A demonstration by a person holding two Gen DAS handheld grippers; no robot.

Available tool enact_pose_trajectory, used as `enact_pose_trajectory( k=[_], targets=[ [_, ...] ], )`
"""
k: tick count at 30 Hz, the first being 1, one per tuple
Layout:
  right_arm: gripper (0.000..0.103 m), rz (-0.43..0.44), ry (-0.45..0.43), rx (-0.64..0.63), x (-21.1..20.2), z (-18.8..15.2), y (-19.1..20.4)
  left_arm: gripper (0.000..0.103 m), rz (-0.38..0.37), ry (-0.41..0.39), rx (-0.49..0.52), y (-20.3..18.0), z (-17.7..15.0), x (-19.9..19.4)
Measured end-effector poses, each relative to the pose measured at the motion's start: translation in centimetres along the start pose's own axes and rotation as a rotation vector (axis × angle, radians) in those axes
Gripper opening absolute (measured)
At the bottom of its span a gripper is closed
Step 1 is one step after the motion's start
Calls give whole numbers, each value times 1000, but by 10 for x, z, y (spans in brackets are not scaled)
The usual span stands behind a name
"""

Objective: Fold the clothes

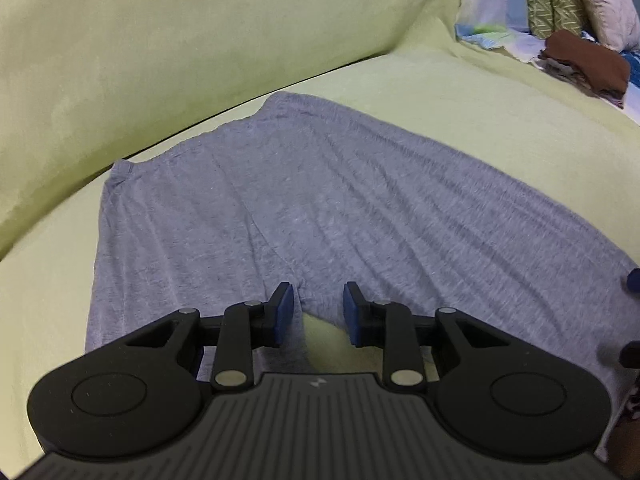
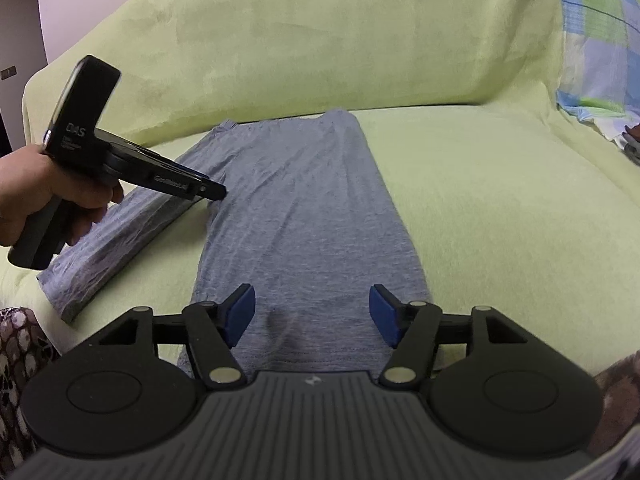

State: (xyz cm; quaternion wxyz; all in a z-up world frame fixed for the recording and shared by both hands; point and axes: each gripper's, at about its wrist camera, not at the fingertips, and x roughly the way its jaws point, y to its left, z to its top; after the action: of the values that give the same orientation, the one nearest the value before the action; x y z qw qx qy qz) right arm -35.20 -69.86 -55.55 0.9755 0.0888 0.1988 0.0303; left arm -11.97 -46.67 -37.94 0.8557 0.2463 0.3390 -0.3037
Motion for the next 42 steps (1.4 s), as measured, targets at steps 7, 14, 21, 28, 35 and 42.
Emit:
enact_pose_trajectory(
  k=[7,14,21,28,35,42],
  targets=[
    [61,6,-13,13,1,0,0,31,27,7,-15,9,-5,-12],
    [65,8,-26,13,-1,0,0,32,-73,-2,42,-21,7,-12],
    [66,8,-40,21,-5,0,-1,33,-7,58,135,-26,-4,-13],
    [66,9,-48,23,-6,0,-1,33,-7,58,95,-13,-12,-21],
    [69,1,-49,20,-7,0,0,34,-121,-83,84,-40,-5,-49],
    [70,-8,-23,5,-5,-1,1,37,-95,-16,113,-46,-20,-36]
  ],
)
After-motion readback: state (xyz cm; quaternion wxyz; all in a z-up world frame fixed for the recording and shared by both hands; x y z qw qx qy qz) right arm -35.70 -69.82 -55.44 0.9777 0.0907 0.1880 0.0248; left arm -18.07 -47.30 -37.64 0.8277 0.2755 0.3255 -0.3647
